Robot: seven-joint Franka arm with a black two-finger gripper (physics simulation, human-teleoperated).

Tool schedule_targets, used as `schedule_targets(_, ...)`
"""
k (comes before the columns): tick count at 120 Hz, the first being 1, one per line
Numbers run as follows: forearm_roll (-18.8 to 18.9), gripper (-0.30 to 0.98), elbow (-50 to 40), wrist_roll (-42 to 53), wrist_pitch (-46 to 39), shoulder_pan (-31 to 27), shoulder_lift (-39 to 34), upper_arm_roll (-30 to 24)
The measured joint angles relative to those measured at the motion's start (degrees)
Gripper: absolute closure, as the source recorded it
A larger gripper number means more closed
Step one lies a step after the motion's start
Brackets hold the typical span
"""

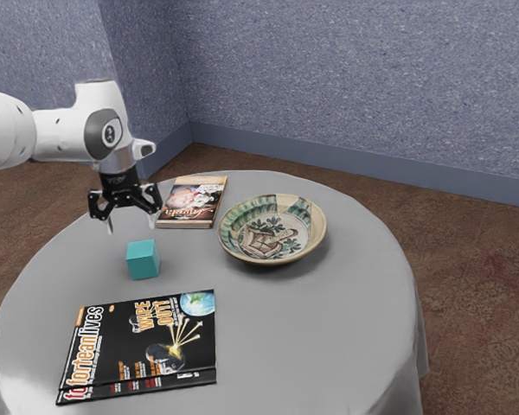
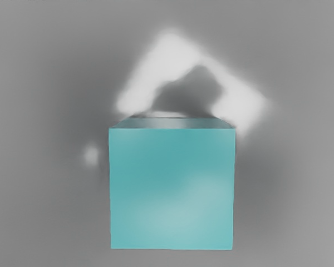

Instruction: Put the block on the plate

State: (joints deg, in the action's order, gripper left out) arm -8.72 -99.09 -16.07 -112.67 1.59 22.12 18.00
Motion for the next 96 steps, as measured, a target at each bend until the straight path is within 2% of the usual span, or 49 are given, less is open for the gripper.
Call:
schedule_targets(39,-0.2,0.0,1.71,-1.82,-2.0,-2.23,4.2,-2.12)
schedule_targets(96,-2.16,0.0,-0.31,-2.75,-4.72,-1.67,4.96,-2.36)
